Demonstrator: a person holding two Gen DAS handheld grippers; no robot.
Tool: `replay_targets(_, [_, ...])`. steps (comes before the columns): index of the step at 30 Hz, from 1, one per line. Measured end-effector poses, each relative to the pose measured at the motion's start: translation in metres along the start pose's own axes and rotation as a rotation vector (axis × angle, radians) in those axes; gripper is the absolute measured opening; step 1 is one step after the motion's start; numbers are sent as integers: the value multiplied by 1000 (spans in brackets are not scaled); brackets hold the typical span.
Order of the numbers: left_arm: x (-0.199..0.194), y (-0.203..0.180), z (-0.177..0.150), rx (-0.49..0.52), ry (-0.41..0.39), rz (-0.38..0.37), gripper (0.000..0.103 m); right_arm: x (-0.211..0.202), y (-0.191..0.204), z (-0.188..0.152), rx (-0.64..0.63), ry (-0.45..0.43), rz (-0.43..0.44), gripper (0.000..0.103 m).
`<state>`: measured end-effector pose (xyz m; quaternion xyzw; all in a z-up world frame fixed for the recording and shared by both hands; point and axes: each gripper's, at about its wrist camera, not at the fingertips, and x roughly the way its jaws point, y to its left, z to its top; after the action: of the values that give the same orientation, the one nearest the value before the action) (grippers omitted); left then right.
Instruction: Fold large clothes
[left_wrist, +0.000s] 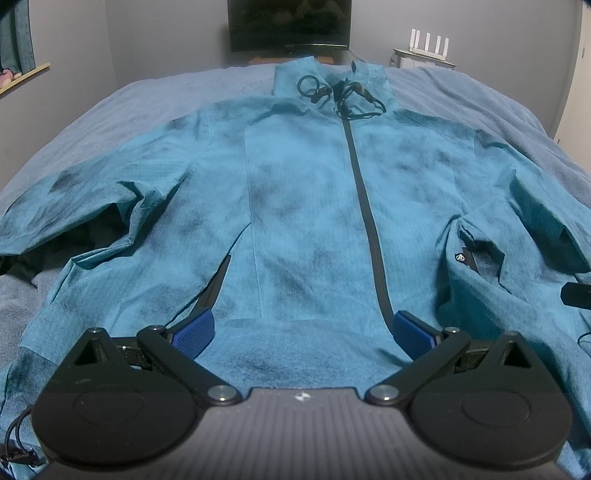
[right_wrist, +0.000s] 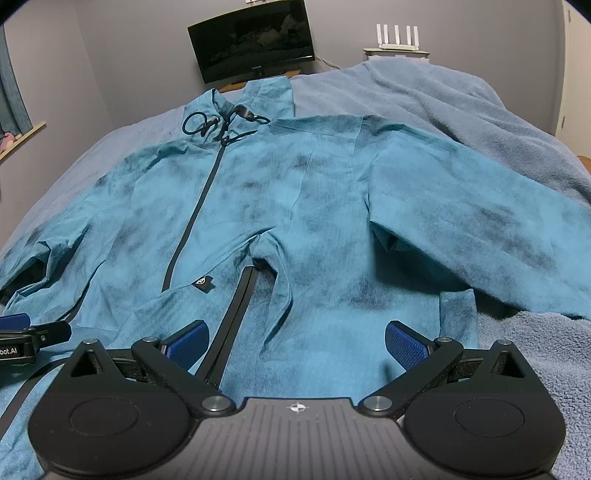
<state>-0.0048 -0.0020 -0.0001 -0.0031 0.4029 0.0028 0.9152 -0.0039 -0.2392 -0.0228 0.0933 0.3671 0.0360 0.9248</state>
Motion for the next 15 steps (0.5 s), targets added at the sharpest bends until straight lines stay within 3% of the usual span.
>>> replay_targets(15, [2, 0, 2, 2, 3, 1, 103, 0, 0, 1, 1, 5, 0, 103])
